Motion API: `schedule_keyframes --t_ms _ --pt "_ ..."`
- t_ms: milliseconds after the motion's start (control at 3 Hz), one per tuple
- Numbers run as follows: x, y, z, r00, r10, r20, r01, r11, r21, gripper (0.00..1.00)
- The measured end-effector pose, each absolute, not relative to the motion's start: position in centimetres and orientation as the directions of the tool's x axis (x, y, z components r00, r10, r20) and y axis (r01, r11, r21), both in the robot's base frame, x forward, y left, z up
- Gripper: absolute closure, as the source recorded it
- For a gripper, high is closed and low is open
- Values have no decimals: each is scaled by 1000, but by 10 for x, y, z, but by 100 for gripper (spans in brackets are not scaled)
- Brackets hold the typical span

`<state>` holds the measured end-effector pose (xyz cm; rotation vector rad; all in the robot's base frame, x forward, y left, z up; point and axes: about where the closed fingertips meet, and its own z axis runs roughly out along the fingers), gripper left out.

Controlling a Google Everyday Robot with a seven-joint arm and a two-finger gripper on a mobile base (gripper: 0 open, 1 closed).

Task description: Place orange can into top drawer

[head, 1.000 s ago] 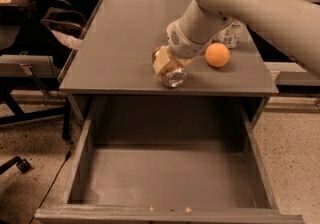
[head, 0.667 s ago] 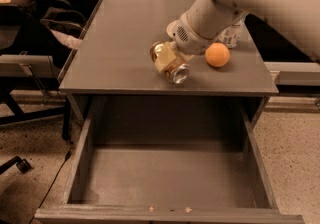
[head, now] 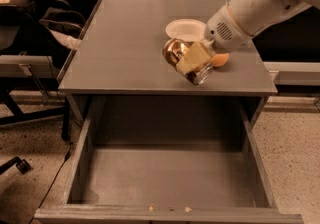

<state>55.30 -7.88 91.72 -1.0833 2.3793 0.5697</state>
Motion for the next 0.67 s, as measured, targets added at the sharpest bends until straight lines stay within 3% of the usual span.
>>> schedule_keyframes --t_ms 667 --pt "480 -122 904 -383 -644 -663 -918 345 195 100"
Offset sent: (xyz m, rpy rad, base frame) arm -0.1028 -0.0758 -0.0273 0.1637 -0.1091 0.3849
